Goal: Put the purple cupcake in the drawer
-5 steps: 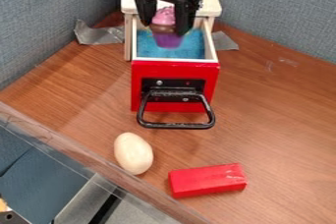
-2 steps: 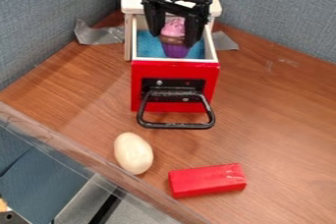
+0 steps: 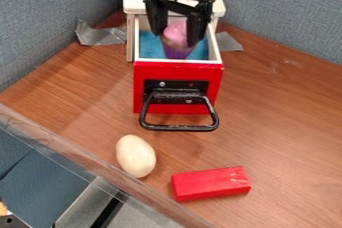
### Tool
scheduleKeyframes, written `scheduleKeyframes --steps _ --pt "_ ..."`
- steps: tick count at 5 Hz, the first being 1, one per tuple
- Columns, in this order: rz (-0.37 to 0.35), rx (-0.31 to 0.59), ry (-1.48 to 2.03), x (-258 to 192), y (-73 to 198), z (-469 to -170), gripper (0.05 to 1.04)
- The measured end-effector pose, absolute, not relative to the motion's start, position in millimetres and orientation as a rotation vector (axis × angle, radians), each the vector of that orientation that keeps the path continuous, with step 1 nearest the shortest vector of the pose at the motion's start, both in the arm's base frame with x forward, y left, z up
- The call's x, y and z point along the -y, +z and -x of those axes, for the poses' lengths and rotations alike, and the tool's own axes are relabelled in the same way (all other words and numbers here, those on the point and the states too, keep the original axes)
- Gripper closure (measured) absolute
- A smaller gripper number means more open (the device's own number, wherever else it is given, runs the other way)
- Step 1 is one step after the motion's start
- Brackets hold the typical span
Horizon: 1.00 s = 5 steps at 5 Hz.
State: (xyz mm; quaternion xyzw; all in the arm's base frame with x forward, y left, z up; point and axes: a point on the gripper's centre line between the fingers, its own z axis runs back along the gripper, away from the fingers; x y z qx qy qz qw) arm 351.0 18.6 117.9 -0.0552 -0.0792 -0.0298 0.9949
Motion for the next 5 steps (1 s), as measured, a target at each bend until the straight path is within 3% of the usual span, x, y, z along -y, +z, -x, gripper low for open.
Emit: scheduleKeyframes --steps 5 --pt "0.059 0.118 0.058 -85.1 140.1 -304.3 0.082"
